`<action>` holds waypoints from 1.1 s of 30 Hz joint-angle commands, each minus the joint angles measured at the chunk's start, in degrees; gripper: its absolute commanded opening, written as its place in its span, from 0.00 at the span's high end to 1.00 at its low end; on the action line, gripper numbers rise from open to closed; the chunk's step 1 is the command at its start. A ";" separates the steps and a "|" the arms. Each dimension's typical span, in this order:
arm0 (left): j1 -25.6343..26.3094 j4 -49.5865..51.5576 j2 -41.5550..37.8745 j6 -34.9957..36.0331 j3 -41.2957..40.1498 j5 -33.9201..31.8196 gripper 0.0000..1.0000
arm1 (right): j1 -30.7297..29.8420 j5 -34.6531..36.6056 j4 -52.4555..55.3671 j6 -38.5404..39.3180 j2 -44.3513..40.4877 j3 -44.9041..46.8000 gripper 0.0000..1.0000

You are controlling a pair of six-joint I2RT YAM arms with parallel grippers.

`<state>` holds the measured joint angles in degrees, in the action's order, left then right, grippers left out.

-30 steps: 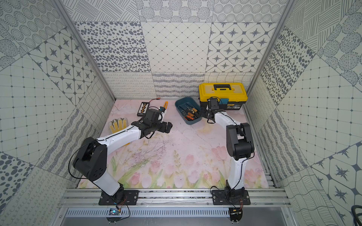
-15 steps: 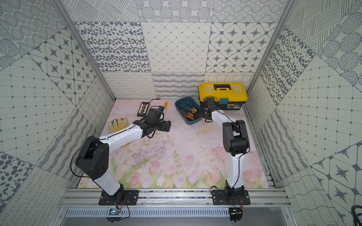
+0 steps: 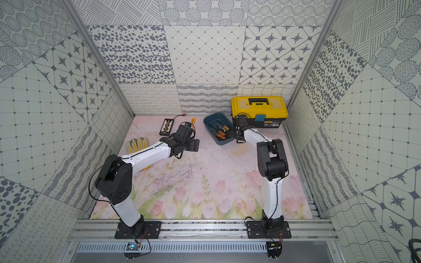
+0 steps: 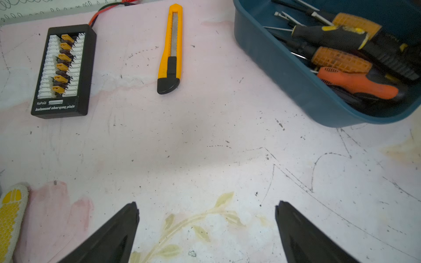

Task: Take out the screwdriver from the storage box
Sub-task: Move the storage box to the center of the board.

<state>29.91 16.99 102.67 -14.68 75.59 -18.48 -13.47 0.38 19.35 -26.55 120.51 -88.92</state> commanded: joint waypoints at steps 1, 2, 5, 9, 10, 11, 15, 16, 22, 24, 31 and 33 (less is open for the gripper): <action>0.24 5.72 0.33 2.06 2.17 -0.08 0.01 | -0.24 -0.23 2.25 0.83 0.03 0.52 0.71; 0.24 5.16 -0.19 2.38 1.56 0.99 0.01 | -0.27 -0.12 2.41 0.88 -0.38 0.88 0.71; 0.24 3.56 -2.44 3.46 -0.32 5.33 0.01 | -0.31 -0.18 2.10 0.86 -1.95 2.98 0.73; 0.23 2.23 -4.38 3.50 -1.49 6.89 0.01 | -0.54 -1.36 2.10 1.21 -3.40 5.34 0.78; 0.24 2.23 -4.52 3.60 -1.50 6.57 0.01 | -0.56 -1.80 2.05 1.33 -3.76 5.88 0.79; 0.24 2.40 -4.41 3.59 -1.29 6.28 0.01 | -0.62 -2.17 2.07 1.54 -3.94 6.14 0.81; 0.24 4.51 -3.29 3.59 0.18 5.29 0.01 | -0.89 -3.40 3.66 2.93 -4.72 6.37 0.88; 0.24 4.84 -3.10 3.58 0.42 5.38 0.01 | -1.03 -3.70 3.98 3.30 -5.13 6.63 0.90; 0.24 5.59 -2.48 3.17 1.04 6.57 0.01 | -2.11 -2.89 4.97 3.86 -8.92 10.08 0.92; 0.24 5.76 -2.24 3.25 1.22 7.39 0.01 | -2.50 -2.76 5.26 3.70 -10.20 11.23 0.92; 0.24 7.82 -0.18 2.12 2.85 10.91 0.01 | -4.21 -1.03 6.97 1.15 -14.96 14.95 0.93; 0.24 8.32 0.71 1.42 3.63 11.40 0.01 | -4.27 -0.93 7.33 -0.72 -16.40 16.36 0.93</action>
<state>29.93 22.59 101.97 -12.23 77.52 -10.76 -17.15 -0.78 24.08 -25.67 107.90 -73.95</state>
